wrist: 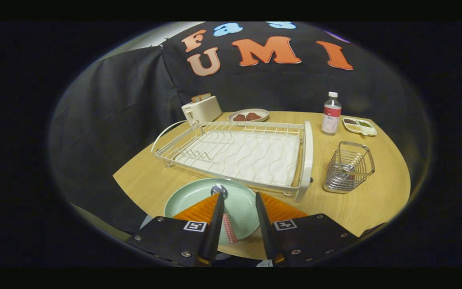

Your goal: Take the plate from the dish rack, then take the spoon from the basket and place it into the plate.

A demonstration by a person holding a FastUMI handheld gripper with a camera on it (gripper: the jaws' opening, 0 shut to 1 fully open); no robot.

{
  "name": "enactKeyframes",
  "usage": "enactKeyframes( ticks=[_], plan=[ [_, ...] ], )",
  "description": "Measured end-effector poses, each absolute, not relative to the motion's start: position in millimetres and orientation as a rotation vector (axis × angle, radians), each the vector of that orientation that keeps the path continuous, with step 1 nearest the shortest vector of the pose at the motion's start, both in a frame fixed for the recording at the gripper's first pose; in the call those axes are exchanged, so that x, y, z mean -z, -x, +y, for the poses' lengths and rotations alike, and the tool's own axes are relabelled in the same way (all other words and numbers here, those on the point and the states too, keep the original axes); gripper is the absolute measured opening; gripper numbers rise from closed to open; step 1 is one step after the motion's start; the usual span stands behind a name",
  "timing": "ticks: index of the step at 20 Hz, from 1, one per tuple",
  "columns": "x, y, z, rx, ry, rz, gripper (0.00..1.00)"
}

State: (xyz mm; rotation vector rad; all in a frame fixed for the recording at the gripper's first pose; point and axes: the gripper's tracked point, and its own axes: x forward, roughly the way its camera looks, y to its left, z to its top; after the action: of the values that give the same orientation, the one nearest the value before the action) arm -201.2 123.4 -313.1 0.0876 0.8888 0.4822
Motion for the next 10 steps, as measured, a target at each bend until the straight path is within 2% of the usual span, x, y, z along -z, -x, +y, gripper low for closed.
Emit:
enactKeyframes(
  ticks=[3,10],
  plan=[
    [282.2,176.7,109.6,-0.446,-0.073,0.803,0.55],
    [194.8,116.8,69.4,-0.33,-0.07,0.575,0.85]
  ],
)
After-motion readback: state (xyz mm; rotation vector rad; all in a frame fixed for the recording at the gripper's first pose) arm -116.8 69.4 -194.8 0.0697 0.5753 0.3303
